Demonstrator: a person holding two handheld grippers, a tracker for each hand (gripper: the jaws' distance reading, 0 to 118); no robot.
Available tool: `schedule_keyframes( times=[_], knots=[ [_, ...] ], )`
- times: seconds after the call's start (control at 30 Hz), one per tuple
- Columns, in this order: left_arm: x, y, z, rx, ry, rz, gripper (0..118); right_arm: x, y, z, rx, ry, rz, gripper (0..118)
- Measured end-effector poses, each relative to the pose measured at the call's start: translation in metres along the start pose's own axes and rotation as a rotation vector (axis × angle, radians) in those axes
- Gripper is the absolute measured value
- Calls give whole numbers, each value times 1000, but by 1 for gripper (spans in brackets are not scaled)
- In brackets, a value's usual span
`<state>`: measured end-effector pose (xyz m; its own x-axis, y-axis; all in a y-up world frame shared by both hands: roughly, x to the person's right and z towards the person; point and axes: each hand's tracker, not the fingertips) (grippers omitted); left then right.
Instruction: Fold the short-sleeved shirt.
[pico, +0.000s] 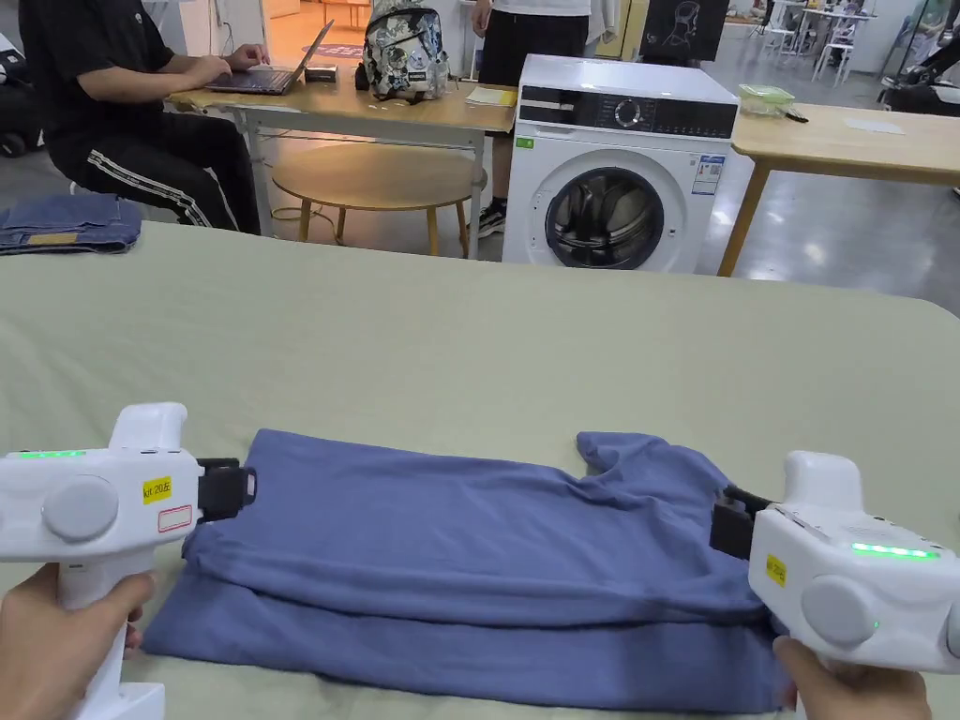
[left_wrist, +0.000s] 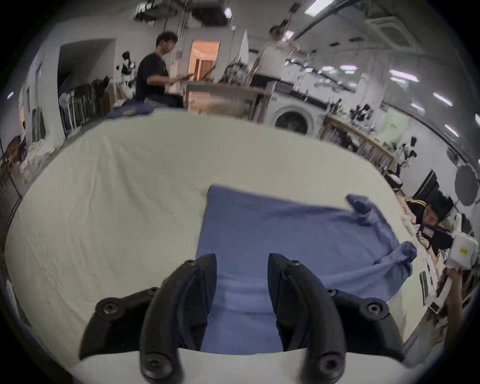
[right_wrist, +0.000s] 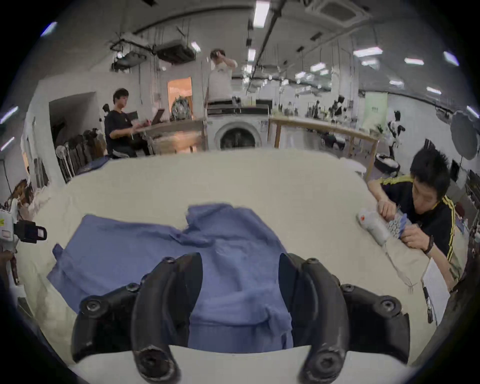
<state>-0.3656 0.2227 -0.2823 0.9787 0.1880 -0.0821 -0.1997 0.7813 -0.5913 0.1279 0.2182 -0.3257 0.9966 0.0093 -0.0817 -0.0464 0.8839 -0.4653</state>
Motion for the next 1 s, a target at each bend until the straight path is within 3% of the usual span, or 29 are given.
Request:
schedule_keyframes(
  times=[0.1,0.13,0.23,0.3,0.47,0.63,0.93,1.0],
  knots=[
    [20,-3,22,126,22,-46,38,-21,3,27,73,-4,-3,9],
    [27,-4,29,153,36,-51,31,-25,3,32,90,-2,-7,1],
    [45,-8,50,230,68,-72,5,-35,3,45,97,26,-16,0],
    [53,-12,61,257,86,-110,0,-36,-2,48,132,38,-37,0],
    [56,-24,76,237,108,-160,0,-42,-3,66,173,49,-47,0],
    [26,-32,58,-18,107,-140,0,-40,-10,72,179,54,-45,0],
    [-56,-36,-16,-420,53,85,0,-24,-31,56,92,43,-57,0],
    [-64,-37,-31,-474,101,77,18,-20,-35,55,76,35,-64,0]
  ],
)
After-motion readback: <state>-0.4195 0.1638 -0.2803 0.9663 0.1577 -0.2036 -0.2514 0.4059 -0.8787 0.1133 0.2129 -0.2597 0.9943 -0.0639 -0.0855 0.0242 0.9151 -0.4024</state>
